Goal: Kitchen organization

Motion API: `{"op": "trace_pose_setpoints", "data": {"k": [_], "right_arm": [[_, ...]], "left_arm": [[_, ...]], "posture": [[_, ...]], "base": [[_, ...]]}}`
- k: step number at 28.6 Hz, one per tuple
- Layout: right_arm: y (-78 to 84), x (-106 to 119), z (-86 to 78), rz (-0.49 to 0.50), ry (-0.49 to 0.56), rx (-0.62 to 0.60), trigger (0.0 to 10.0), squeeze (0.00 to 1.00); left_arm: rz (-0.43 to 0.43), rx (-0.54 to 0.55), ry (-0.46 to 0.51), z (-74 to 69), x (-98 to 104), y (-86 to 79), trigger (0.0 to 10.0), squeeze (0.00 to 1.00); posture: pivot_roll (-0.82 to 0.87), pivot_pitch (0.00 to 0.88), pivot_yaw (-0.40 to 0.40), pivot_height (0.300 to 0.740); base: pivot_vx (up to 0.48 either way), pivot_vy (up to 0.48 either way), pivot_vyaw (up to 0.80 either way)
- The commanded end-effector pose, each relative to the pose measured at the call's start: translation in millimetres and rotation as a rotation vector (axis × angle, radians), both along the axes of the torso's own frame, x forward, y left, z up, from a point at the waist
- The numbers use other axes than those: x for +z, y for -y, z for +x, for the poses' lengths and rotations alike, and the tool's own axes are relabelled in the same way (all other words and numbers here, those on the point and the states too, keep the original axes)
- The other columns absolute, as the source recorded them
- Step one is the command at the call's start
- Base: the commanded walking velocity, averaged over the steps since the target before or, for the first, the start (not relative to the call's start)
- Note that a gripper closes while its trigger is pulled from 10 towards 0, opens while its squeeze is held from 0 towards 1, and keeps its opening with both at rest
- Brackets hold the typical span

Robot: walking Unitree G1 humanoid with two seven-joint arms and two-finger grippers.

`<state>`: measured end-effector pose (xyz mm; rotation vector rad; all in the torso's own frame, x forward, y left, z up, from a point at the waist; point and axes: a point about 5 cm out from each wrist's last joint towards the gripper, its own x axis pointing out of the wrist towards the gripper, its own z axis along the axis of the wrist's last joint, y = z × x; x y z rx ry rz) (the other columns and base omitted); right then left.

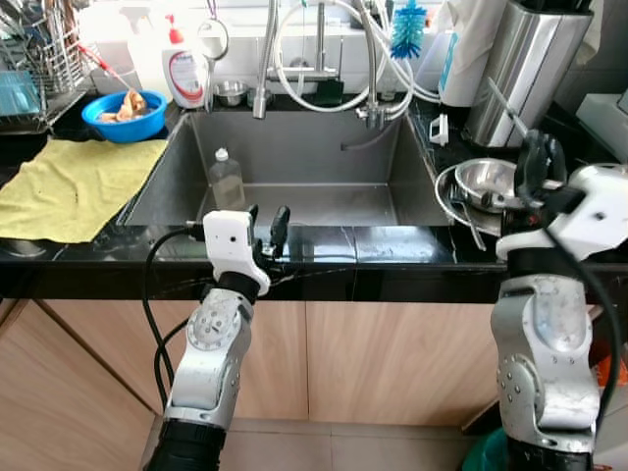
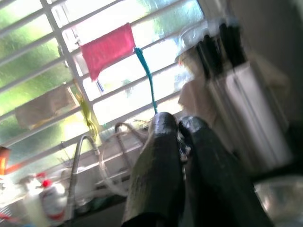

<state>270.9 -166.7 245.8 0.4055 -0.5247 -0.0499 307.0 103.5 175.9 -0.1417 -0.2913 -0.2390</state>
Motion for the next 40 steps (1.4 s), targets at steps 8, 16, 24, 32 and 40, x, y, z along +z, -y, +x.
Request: {"op": "trace_pose_setpoints", "data": {"k": [8,16,24,32,40], "right_arm": [[-19.0,-22.8,-16.2,0.299,-0.042,0.398,10.0,0.00],[-14.6,-43.7,-31.1,0.576,-0.009,0.591,10.0,0.00],[-14.1,-70.9,-51.5,0.613,-0.050,0.750,10.0,0.00],[-7.0,-89.8,-64.3,0.651,-0.068,0.826,10.0,0.00],[-2.4,-105.7,-70.9,0.672,-0.101,0.816,10.0,0.00]], "left_arm": [[-0.036,0.008,0.023,0.7,8.6,-1.3,10.0,0.00],[-0.092,0.020,-0.009,2.1,8.0,-4.6,10.0,0.00],[-0.197,-0.001,-0.049,5.0,8.5,-7.3,10.0,0.00],[-0.298,-0.080,-0.089,5.9,9.4,-5.6,10.0,0.00],[-0.604,-0.232,-0.169,3.1,8.3,-1.8,10.0,0.00]], "posture": [[-0.07,0.000,0.011,0.740],[-0.07,0.000,0.011,0.740],[-0.07,0.000,0.014,0.740],[-0.07,0.000,0.020,0.740],[-0.07,0.000,0.021,0.740]], "base": [[0.000,0.000,0.00],[0.000,0.000,0.00],[0.000,0.000,0.00],[0.000,0.000,0.00],[0.000,0.000,0.00]]}}
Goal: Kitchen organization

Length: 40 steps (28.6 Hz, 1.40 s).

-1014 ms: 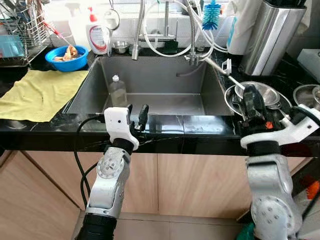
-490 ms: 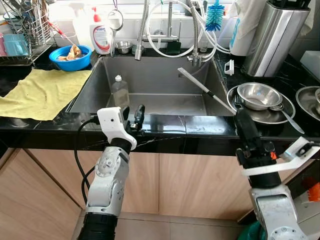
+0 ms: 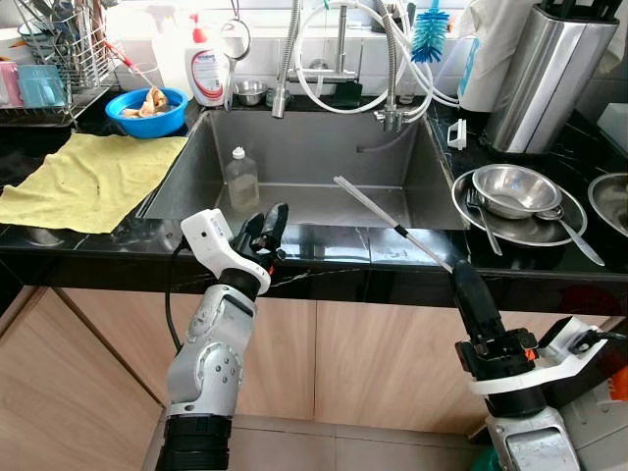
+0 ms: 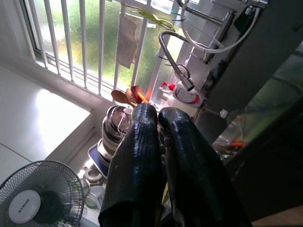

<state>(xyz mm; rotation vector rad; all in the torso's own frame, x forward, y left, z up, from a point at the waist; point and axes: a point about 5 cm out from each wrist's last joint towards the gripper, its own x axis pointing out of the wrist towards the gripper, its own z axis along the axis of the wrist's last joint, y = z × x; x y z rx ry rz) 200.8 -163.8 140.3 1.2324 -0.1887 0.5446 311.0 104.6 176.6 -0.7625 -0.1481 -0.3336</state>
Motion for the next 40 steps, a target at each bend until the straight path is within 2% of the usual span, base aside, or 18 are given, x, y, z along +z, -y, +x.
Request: {"op": "trace_pose_setpoints", "data": {"k": [1,3,9,12,13,15,18,19,21,23,24,25,27,29,31,33,36,40], "right_arm": [[1.6,-1.3,-0.8,0.016,0.006,-0.002,10.0,0.00],[2.2,-2.3,-1.5,0.016,0.007,0.000,10.0,0.00],[2.9,-3.0,0.5,0.016,0.006,-0.010,10.0,0.00],[2.9,-0.9,1.4,0.011,0.014,-0.008,10.0,0.00],[2.9,-0.7,1.7,0.011,0.015,-0.008,10.0,0.00],[2.4,0.1,2.5,0.012,0.019,-0.008,10.0,0.00],[1.2,1.3,3.9,0.008,0.027,0.002,10.0,0.00],[0.5,2.2,4.8,0.004,0.032,0.007,10.0,0.00],[-0.2,3.9,6.1,0.003,0.037,0.008,10.0,0.00],[-0.2,4.3,6.7,0.003,0.039,0.007,10.0,0.00],[0.3,4.2,7.0,0.004,0.039,0.006,10.0,0.00],[0.3,4.2,7.0,0.004,0.039,0.006,10.0,0.00],[0.2,4.1,6.9,0.001,0.039,0.010,10.0,0.00],[-0.5,5.1,6.6,-0.008,0.042,0.020,10.0,0.00],[-0.5,6.8,6.7,-0.010,0.045,0.022,10.0,0.00],[-0.1,7.8,6.6,-0.014,0.047,0.026,10.0,0.00],[1.1,8.6,6.7,-0.019,0.048,0.028,10.0,0.00],[-1.3,8.6,5.3,-0.018,0.045,0.042,10.0,0.00]], "left_arm": [[-0.062,-0.031,0.023,-1.7,7.6,-1.0,10.0,0.00],[-0.144,-0.065,0.008,-3.2,8.1,-2.1,10.0,0.00],[-0.263,-0.164,0.011,-7.8,13.7,-2.6,10.0,0.00],[-0.131,-0.223,0.050,-9.5,20.2,2.0,10.0,0.00],[-0.112,-0.232,0.062,-9.0,22.7,2.7,10.0,0.00],[0.030,-0.262,0.135,-7.4,32.5,3.8,10.0,0.00],[0.201,-0.250,0.184,-2.0,38.3,-2.1,10.0,0.00],[0.273,-0.204,0.188,2.0,39.8,-11.9,10.0,0.00],[0.356,-0.118,0.179,5.3,37.9,-26.5,10.0,0.00],[0.417,-0.064,0.177,5.0,35.5,-36.1,10.0,0.00],[0.490,-0.005,0.172,2.6,31.4,-47.5,10.0,0.00],[0.490,-0.005,0.172,2.6,31.4,-47.5,10.0,0.00],[0.531,0.086,0.130,-0.4,23.8,-64.6,10.0,0.00],[0.596,0.131,0.105,-7.6,15.5,-78.1,10.0,0.00],[0.581,0.120,0.081,-11.4,11.8,-79.6,10.0,0.00],[0.528,0.060,0.050,-15.5,7.4,-76.1,10.0,0.00],[0.402,-0.044,0.002,-22.1,3.1,-66.7,10.0,0.00],[0.175,-0.172,-0.025,-29.5,5.8,-53.0,10.0,0.00]], "posture": [[-0.07,0.000,0.021,0.740],[-0.07,0.000,0.018,0.740],[-0.07,0.000,0.014,0.740],[-0.06,0.000,0.010,0.740],[-0.06,0.000,0.009,0.740],[-0.05,0.000,0.006,0.740],[-0.05,0.000,0.006,0.740],[-0.05,0.000,0.008,0.740],[-0.04,0.000,0.011,0.740],[-0.04,0.000,0.016,0.740],[-0.04,0.000,0.016,0.740],[-0.04,0.000,0.016,0.740],[-0.04,0.000,0.014,0.740],[-0.04,0.000,0.010,0.740],[-0.04,0.000,0.009,0.740],[-0.04,0.000,0.005,0.740],[-0.04,0.000,0.004,0.740],[-0.05,0.000,0.001,0.740]], "base": [[0.000,0.000,0.00],[0.000,0.000,0.00],[0.000,0.000,0.00],[0.000,0.000,0.00],[0.000,0.000,0.00],[0.000,0.000,0.00],[0.000,0.000,0.00],[0.000,0.000,0.00],[0.000,0.000,0.00],[0.000,0.000,0.00],[0.000,0.000,0.00],[0.000,0.000,0.00],[0.000,0.000,0.00],[0.000,0.000,0.00],[0.000,0.000,0.00],[0.000,0.000,0.00],[0.000,0.000,0.00],[0.000,0.000,0.00]]}}
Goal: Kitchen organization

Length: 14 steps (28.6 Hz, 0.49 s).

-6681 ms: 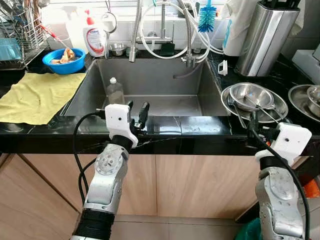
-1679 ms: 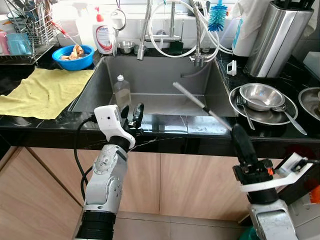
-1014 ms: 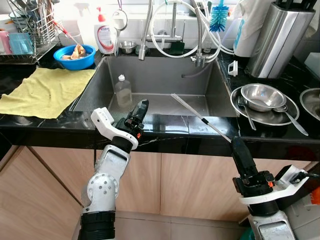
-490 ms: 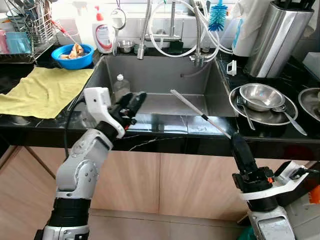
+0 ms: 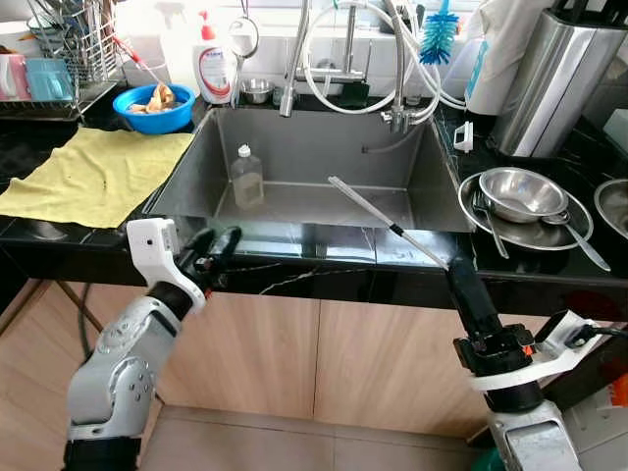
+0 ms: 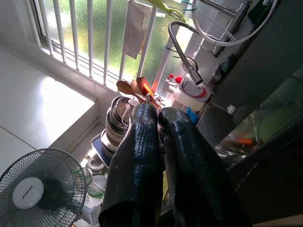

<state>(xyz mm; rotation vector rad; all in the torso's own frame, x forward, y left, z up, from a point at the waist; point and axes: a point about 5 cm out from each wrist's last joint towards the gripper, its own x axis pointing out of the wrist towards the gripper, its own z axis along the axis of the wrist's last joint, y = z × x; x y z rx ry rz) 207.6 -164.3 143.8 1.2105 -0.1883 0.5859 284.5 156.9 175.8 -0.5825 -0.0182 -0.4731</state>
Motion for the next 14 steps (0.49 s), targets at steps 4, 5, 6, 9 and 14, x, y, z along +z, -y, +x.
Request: {"op": "trace_pose_setpoints", "data": {"k": [4,5,6,9,14], "right_arm": [[-9.2,3.8,-12.3,-0.024,0.012,0.102,10.0,0.00],[-10.3,3.3,-15.2,-0.030,0.009,0.122,10.0,0.00],[-10.8,2.9,-17.1,-0.035,0.005,0.134,10.0,0.00],[-6.8,0.3,-19.7,-0.018,-0.012,0.124,10.0,0.00],[-15.1,0.9,-24.3,-0.028,-0.015,0.171,10.0,0.00]], "left_arm": [[-0.155,-0.141,0.007,-13.0,12.6,13.3,10.0,0.00],[-0.178,-0.162,0.005,-14.8,13.7,15.9,10.0,0.00],[-0.195,-0.177,0.003,-16.0,14.7,17.5,10.0,0.00],[-0.217,-0.244,0.011,-20.4,18.3,27.3,10.0,0.00],[-0.186,-0.364,0.000,-30.1,17.0,38.6,10.0,0.00]], "posture": [[-0.05,0.000,-0.002,0.740],[-0.05,0.000,-0.002,0.740],[-0.05,0.000,-0.002,0.740],[-0.05,0.000,-0.001,0.740],[-0.06,0.000,0.003,0.740]], "base": [[0.000,0.000,0.00],[0.000,0.000,0.00],[0.000,0.000,0.00],[0.000,0.000,0.00],[0.000,0.000,0.00]]}}
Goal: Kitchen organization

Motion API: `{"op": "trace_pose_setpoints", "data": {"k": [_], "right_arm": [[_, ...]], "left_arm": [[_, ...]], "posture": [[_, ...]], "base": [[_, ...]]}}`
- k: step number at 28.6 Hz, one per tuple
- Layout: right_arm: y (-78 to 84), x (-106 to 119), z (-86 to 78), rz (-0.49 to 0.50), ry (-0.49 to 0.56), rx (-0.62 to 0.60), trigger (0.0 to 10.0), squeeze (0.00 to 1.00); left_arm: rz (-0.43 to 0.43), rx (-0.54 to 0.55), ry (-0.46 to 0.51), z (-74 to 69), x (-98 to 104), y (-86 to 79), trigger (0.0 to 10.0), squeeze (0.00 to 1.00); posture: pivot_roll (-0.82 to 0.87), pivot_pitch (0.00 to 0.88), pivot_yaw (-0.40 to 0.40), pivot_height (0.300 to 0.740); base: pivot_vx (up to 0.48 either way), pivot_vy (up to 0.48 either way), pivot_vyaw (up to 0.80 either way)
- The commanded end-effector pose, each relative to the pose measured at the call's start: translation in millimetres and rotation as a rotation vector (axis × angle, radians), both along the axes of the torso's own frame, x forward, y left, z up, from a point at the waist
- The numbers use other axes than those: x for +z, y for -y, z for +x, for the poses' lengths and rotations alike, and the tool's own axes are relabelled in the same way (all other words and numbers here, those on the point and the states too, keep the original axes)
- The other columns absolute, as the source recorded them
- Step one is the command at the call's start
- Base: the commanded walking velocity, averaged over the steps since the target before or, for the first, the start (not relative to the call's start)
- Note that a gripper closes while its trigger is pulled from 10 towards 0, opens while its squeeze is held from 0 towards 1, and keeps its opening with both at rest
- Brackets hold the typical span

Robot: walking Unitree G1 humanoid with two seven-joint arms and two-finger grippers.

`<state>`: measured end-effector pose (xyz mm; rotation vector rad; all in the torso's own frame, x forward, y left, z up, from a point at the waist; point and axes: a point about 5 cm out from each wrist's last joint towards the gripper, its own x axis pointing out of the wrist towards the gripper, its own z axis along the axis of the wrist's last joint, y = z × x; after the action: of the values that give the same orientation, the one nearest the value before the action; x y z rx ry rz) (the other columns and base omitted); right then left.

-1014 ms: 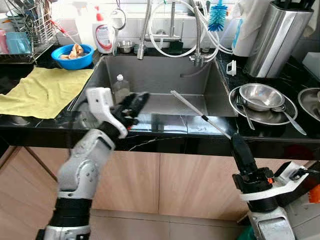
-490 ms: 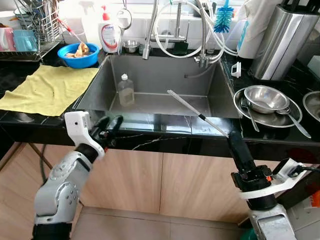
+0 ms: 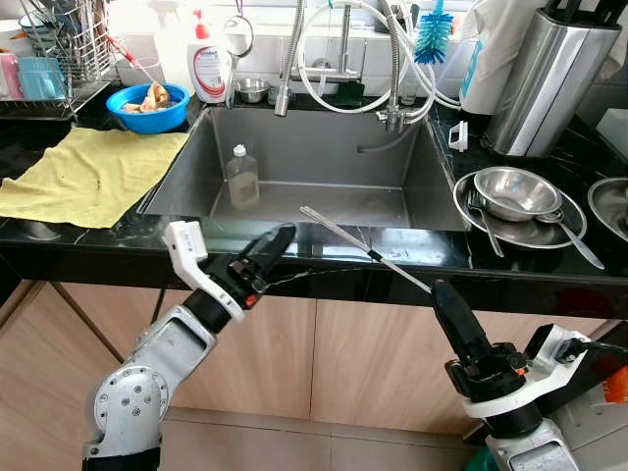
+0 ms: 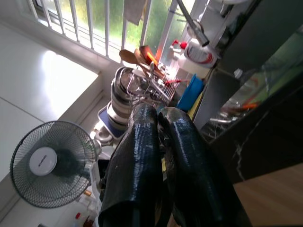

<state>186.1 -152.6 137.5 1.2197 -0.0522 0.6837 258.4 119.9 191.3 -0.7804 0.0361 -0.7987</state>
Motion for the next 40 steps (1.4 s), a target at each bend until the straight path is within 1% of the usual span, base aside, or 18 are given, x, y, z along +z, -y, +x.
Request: {"op": "trace_pose_setpoints", "data": {"k": [1,7,10,15,18,19,23,27,28,29,30,31,32,40], "right_arm": [[-3.5,7.3,-3.5,0.000,0.033,0.028,10.0,0.00],[-2.4,6.7,-6.8,0.004,0.021,0.046,10.0,0.00],[-2.8,6.9,-12.1,0.021,0.003,0.100,10.0,0.00],[-1.6,7.7,-16.2,0.035,-0.004,0.118,10.0,0.00],[-3.0,4.4,-19.6,0.006,-0.016,0.136,10.0,0.00],[-3.4,4.2,-20.2,0.010,-0.020,0.141,10.0,0.00],[-6.4,-0.7,-21.1,0.002,-0.063,0.167,10.0,0.00],[-5.3,-1.4,-21.1,-0.003,-0.060,0.161,10.0,0.00],[-4.3,-0.9,-21.2,-0.003,-0.057,0.158,10.0,0.00],[-4.0,-0.8,-21.2,-0.003,-0.056,0.157,10.0,0.00],[-4.0,-0.8,-21.2,-0.003,-0.056,0.157,10.0,0.00],[-3.3,-1.0,-20.8,-0.005,-0.058,0.152,10.0,0.00],[-2.8,-1.5,-20.1,-0.008,-0.061,0.146,10.0,0.00],[0.6,0.2,-13.7,-0.007,-0.056,0.106,10.0,0.00]], "left_arm": [[0.003,-0.035,0.002,-4.5,1.8,1.4,10.0,0.00],[0.016,-0.075,-0.008,-8.7,0.9,1.7,10.0,0.00],[0.013,-0.082,-0.009,-9.7,0.8,2.1,10.0,0.00],[0.007,-0.100,-0.015,-11.4,-0.1,3.7,10.0,0.00],[0.006,-0.104,-0.017,-12.0,0.0,3.9,10.0,0.00],[0.004,-0.104,-0.015,-12.0,0.5,3.7,10.0,0.00],[-0.035,-0.107,-0.002,-11.1,5.3,3.2,10.0,0.00],[-0.027,-0.110,0.000,-12.0,4.9,3.4,10.0,0.00],[-0.029,-0.112,-0.002,-12.4,4.7,3.2,9.7,0.00],[-0.030,-0.113,-0.002,-12.5,4.7,3.2,8.1,0.00],[-0.030,-0.113,-0.002,-12.5,4.7,3.2,8.1,0.00],[-0.031,-0.108,-0.004,-12.3,4.5,2.8,3.9,0.00],[-0.033,-0.103,-0.008,-11.7,4.0,1.9,0.0,0.00],[-0.048,-0.078,-0.015,-8.8,4.6,-3.1,0.0,0.00]], "posture": [[-0.06,0.000,0.003,0.740],[-0.06,0.000,0.006,0.740],[-0.06,0.000,0.005,0.740],[-0.06,0.000,0.006,0.740],[-0.06,0.000,0.005,0.740],[-0.06,0.000,0.004,0.740],[-0.06,0.000,0.002,0.740],[-0.06,0.000,0.001,0.740],[-0.06,0.000,0.001,0.740],[-0.06,0.000,0.000,0.740],[-0.06,0.000,0.000,0.740],[-0.06,0.000,0.000,0.740],[-0.06,0.000,-0.001,0.740],[-0.06,0.000,-0.003,0.740]], "base": [[0.000,0.000,0.00],[0.000,0.000,0.00],[0.000,0.000,0.00],[0.000,0.000,0.00],[0.000,0.000,0.00],[0.000,0.000,0.00],[0.000,0.000,0.00],[0.000,0.000,0.00],[0.000,0.000,0.00],[0.000,0.000,0.00],[0.000,0.000,0.00],[0.000,0.000,0.00],[0.000,0.000,0.00],[0.000,0.000,0.00]]}}
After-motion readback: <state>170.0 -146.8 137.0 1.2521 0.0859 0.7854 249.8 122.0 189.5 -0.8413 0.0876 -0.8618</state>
